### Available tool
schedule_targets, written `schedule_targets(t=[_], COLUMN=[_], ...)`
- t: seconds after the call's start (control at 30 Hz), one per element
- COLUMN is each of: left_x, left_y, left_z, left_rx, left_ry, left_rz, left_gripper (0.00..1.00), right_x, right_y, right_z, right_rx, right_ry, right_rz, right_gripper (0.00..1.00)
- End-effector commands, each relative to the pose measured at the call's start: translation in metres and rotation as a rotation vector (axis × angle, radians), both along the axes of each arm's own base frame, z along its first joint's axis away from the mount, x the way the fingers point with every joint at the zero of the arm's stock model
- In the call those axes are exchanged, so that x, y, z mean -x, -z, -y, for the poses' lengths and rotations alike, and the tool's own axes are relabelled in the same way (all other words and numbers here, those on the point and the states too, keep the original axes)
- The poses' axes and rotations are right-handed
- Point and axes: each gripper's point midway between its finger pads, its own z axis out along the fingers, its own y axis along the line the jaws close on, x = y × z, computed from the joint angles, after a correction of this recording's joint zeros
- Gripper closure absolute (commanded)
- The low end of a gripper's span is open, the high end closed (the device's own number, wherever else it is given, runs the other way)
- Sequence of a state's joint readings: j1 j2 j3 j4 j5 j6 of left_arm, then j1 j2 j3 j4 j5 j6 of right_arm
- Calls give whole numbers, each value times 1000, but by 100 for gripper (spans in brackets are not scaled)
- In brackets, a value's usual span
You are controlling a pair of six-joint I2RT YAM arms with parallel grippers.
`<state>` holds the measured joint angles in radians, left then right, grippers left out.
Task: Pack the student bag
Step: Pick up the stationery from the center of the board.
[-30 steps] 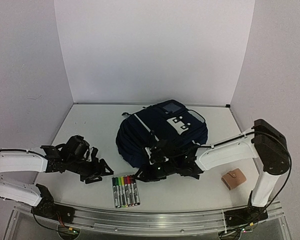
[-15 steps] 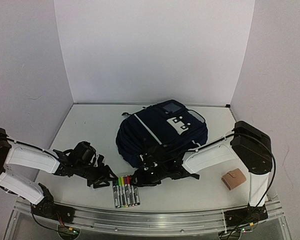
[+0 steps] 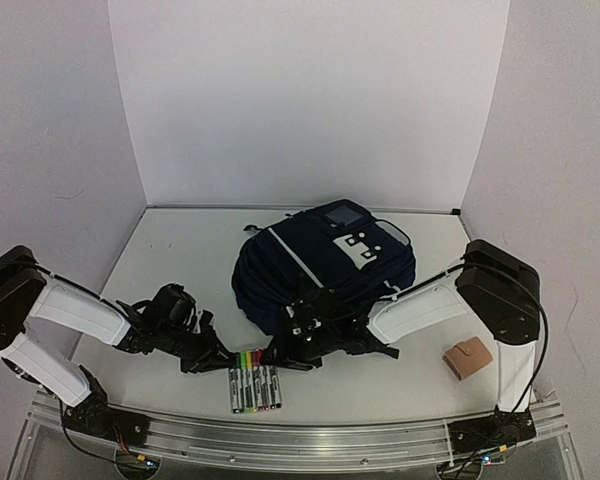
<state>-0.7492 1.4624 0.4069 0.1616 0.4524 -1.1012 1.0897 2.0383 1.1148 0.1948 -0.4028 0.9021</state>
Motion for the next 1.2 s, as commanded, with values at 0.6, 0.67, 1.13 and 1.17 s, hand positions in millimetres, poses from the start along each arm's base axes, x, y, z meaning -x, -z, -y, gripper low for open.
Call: schedule_targets(t=[0.6,0.67,1.13,1.17], left_x=[4,2,0,0], left_y=[-26,-39,-81,-82], left_z=[5,4,-14,-14], left_rx=[133,159,224,224], left_ry=[-8,-21,-102,-102], left_rz=[91,134,257,259], left_gripper=[100,100,100,100], right_x=[11,12,14,14], right_y=[-52,-44,-58,-59], right_z=[-24,-24,-29,-29], right_rx=[-361,-346,-368,-370], right_ry=[26,32,-18,-19], right_rz=[-86,-104,-66,-63], right_gripper=[64,62,50,50])
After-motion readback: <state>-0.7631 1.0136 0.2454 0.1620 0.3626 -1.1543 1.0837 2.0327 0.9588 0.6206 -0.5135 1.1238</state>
